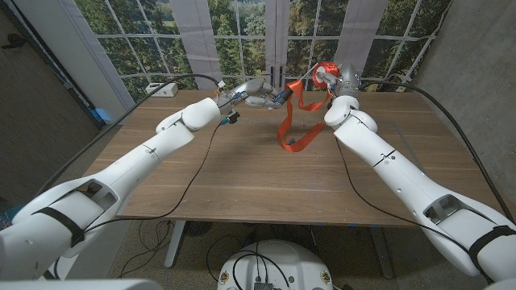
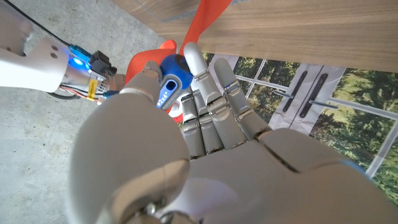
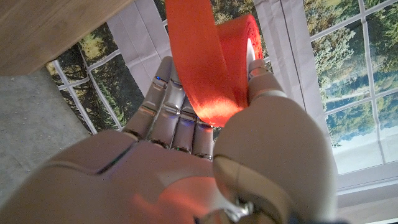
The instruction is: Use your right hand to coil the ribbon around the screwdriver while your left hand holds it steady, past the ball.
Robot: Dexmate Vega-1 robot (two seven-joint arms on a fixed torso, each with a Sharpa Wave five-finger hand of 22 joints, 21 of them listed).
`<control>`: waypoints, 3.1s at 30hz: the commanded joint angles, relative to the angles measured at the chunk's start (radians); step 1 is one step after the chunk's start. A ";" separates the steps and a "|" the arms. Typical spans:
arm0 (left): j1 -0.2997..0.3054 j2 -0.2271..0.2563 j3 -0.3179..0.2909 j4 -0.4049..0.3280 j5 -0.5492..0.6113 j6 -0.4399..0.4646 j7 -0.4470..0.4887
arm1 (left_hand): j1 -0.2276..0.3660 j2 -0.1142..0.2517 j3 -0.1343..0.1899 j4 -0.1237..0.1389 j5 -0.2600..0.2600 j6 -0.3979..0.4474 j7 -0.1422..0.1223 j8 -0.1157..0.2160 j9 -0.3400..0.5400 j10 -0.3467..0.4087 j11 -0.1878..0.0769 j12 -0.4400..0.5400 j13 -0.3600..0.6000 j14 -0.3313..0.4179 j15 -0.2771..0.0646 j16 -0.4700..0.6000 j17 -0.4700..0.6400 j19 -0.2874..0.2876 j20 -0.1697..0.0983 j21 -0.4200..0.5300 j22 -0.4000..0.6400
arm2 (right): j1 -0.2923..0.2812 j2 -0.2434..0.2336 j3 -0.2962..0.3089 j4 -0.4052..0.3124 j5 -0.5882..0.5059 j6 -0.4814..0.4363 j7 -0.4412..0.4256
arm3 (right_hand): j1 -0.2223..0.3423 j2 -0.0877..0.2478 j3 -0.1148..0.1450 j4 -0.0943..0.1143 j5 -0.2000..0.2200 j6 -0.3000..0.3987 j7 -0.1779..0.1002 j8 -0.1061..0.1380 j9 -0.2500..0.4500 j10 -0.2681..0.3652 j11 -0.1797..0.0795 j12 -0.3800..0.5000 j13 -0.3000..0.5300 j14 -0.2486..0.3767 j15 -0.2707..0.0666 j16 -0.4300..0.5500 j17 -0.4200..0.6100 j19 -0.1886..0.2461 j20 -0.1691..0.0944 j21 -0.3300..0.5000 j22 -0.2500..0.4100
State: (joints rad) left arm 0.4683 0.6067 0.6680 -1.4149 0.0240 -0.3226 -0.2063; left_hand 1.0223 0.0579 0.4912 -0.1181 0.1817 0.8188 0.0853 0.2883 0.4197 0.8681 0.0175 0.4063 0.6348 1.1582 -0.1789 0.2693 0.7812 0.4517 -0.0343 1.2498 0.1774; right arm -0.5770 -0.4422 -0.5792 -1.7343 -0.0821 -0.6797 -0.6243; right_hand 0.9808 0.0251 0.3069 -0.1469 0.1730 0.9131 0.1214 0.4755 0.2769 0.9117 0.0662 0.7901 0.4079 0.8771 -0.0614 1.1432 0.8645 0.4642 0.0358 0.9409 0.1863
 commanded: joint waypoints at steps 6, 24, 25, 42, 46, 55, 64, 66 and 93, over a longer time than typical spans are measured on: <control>-0.029 0.025 0.022 -0.026 0.008 0.054 -0.095 | 0.092 0.094 0.095 -0.031 0.007 0.173 -0.075 -0.001 0.047 0.170 -0.165 0.004 0.139 0.024 -0.049 -0.001 0.001 -0.001 0.003 0.003 0.001 | 0.070 -0.029 -0.022 -0.006 -0.035 0.015 0.019 | 0.117 0.125 0.009 0.002 0.007 0.189 -0.026 0.119 0.148 0.090 -0.048 0.091 0.088 0.020 -0.114 -0.004 0.004 -0.003 0.000 0.008 0.000; -0.053 0.024 0.045 -0.035 0.032 0.105 -0.133 | 0.094 0.095 0.096 -0.033 0.006 0.175 -0.073 -0.006 0.046 0.174 -0.167 0.002 0.141 0.025 -0.049 0.001 0.004 -0.001 0.005 0.004 0.002 | 0.066 -0.042 -0.027 -0.066 -0.069 0.082 0.040 | 0.111 0.126 0.006 0.005 0.008 0.186 -0.034 0.118 0.146 0.083 -0.054 0.090 0.090 0.013 -0.116 -0.007 0.005 -0.014 -0.003 0.010 0.000; -0.052 0.022 0.046 -0.034 0.033 0.105 -0.131 | 0.094 0.095 0.096 -0.033 0.006 0.175 -0.072 -0.006 0.046 0.174 -0.165 0.001 0.141 0.025 -0.050 0.000 0.002 0.000 0.005 0.005 0.002 | 0.063 -0.041 -0.034 -0.075 -0.078 0.091 0.036 | 0.110 0.126 0.006 0.005 0.008 0.185 -0.035 0.118 0.147 0.085 -0.054 0.090 0.088 0.014 -0.117 -0.006 0.005 -0.013 -0.003 0.011 0.000; -0.031 0.021 0.041 -0.067 0.045 0.133 -0.092 | 0.094 0.097 0.095 -0.032 0.004 0.175 -0.072 -0.013 0.044 0.176 -0.159 -0.002 0.141 0.027 -0.049 0.000 0.001 -0.001 0.008 0.005 0.001 | 0.081 -0.049 -0.097 -0.173 -0.156 0.159 0.148 | 0.110 0.128 0.003 0.005 0.009 0.184 -0.035 0.118 0.146 0.083 -0.054 0.090 0.089 0.013 -0.115 -0.005 0.000 -0.016 -0.004 0.015 -0.001; -0.028 0.026 0.041 -0.079 0.056 0.148 -0.083 | 0.094 0.097 0.095 -0.032 0.004 0.174 -0.071 -0.014 0.044 0.175 -0.159 -0.002 0.143 0.026 -0.048 0.000 0.002 -0.001 0.008 0.005 0.001 | 0.073 -0.054 -0.108 -0.199 -0.208 0.148 0.141 | 0.111 0.129 0.004 0.004 0.010 0.184 -0.036 0.119 0.146 0.084 -0.054 0.089 0.086 0.013 -0.117 -0.003 0.003 -0.016 -0.005 0.016 -0.001; -0.022 0.017 0.043 -0.095 0.089 0.218 -0.035 | 0.096 0.097 0.094 -0.033 0.003 0.178 -0.072 -0.014 0.047 0.178 -0.161 -0.006 0.140 0.027 -0.049 0.001 0.002 0.001 0.008 0.006 0.001 | 0.023 -0.039 -0.109 -0.299 -0.324 0.064 0.091 | 0.112 0.123 0.011 0.000 0.010 0.189 -0.033 0.119 0.143 0.092 -0.052 0.091 0.083 0.024 -0.114 -0.012 0.004 -0.012 -0.004 0.021 -0.001; -0.021 0.010 0.048 -0.101 0.116 0.251 0.011 | 0.095 0.098 0.092 -0.033 0.002 0.179 -0.069 -0.017 0.046 0.180 -0.157 -0.006 0.143 0.030 -0.048 0.001 -0.001 0.001 0.009 0.007 0.001 | -0.035 0.005 -0.115 -0.377 -0.408 -0.042 0.062 | 0.114 0.114 0.022 -0.005 0.010 0.199 -0.029 0.123 0.142 0.101 -0.046 0.094 0.082 0.035 -0.110 -0.024 0.006 -0.007 -0.001 0.027 -0.002; -0.018 0.005 0.043 -0.094 0.103 0.247 0.016 | 0.095 0.097 0.092 -0.033 0.002 0.178 -0.069 -0.018 0.047 0.179 -0.158 -0.006 0.144 0.030 -0.047 0.001 0.000 0.001 0.009 0.006 0.001 | -0.041 0.007 -0.133 -0.391 -0.450 -0.076 0.051 | 0.115 0.111 0.024 -0.007 0.010 0.201 -0.027 0.123 0.142 0.105 -0.045 0.093 0.080 0.042 -0.109 -0.025 0.007 -0.004 0.003 0.029 -0.002; -0.096 -0.056 0.082 -0.003 0.135 0.197 0.035 | 0.098 0.097 0.091 -0.034 0.001 0.182 -0.068 -0.024 0.048 0.182 -0.160 -0.012 0.143 0.032 -0.048 0.001 -0.002 0.006 0.008 0.008 0.001 | -0.331 0.103 -0.137 -0.544 -0.657 -0.273 -0.125 | 0.123 0.043 0.067 -0.024 0.026 0.273 -0.010 0.125 0.112 0.169 -0.023 0.126 0.101 0.093 -0.089 -0.026 0.067 0.014 0.028 0.046 -0.003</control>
State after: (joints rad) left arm 0.4178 0.5862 0.7275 -1.4797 0.1457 -0.0849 -0.1705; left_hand 1.0223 0.0579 0.4912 -0.1181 0.1780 0.8281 0.0877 0.2598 0.4497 0.8736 0.0229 0.3958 0.6693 1.1583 -0.1789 0.2734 0.7784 0.4556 -0.0304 1.2538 0.1774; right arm -0.7222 -0.3657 -0.7586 -2.1959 -0.7184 -0.9421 -0.6680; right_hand 1.0137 -0.0077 0.3348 -0.1449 0.1933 0.9283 0.1367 0.4870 0.2769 0.9278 0.0822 0.7907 0.4079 0.8902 -0.0482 1.1200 0.9239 0.4772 0.0591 0.9800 0.1812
